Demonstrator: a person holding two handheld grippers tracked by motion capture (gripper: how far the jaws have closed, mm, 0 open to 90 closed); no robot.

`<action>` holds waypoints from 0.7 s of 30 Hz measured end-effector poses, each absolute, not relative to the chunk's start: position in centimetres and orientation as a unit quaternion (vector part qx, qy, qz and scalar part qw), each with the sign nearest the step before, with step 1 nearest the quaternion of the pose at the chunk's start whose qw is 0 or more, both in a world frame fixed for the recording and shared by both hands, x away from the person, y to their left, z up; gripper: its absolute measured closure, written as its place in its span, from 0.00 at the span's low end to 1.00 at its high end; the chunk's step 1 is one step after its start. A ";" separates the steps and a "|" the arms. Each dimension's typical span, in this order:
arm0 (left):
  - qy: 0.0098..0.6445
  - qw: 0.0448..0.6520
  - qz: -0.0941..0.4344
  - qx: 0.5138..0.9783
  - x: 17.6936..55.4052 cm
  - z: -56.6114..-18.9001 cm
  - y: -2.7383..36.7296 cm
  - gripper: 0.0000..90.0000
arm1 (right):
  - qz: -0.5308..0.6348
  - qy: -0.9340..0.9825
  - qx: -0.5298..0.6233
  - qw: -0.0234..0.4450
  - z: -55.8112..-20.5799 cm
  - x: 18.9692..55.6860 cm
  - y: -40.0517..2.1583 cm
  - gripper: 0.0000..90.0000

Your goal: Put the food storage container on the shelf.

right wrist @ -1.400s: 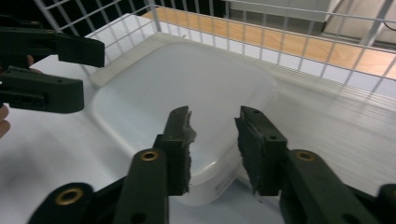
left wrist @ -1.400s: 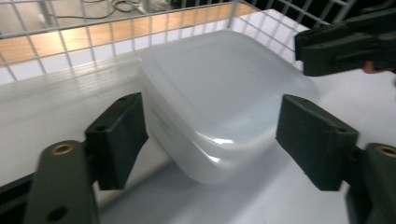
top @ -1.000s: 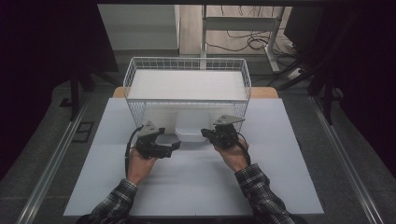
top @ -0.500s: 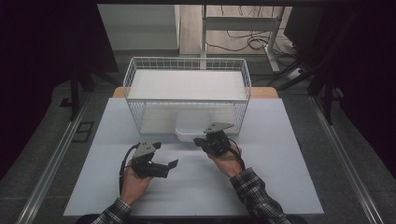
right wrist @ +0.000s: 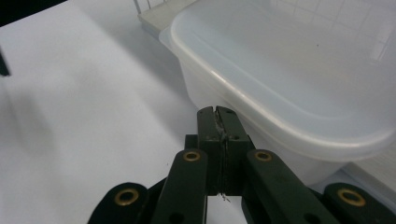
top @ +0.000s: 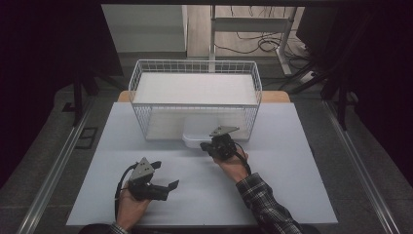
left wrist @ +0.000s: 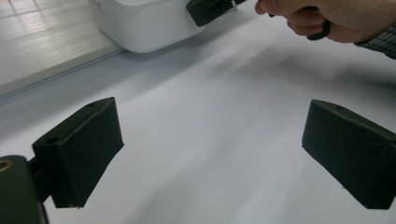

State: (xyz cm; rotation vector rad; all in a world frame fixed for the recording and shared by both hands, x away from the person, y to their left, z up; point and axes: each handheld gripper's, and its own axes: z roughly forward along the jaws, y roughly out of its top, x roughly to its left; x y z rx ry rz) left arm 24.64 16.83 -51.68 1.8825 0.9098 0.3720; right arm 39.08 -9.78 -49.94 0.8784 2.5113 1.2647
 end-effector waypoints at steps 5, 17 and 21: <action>0.379 0.487 0.151 0.772 24.0 -51.7 17.3 0.06 | 0.429 0.847 0.297 0.100 -49.9 39.6 -9.4 0.98; 0.385 0.486 0.150 0.770 23.4 -51.8 17.7 0.06 | 0.430 0.841 0.310 0.105 -49.8 41.1 -9.4 0.98; 0.389 0.497 0.140 0.763 23.5 -51.9 18.0 0.07 | 0.428 0.841 0.311 0.109 -49.7 41.6 -9.1 0.98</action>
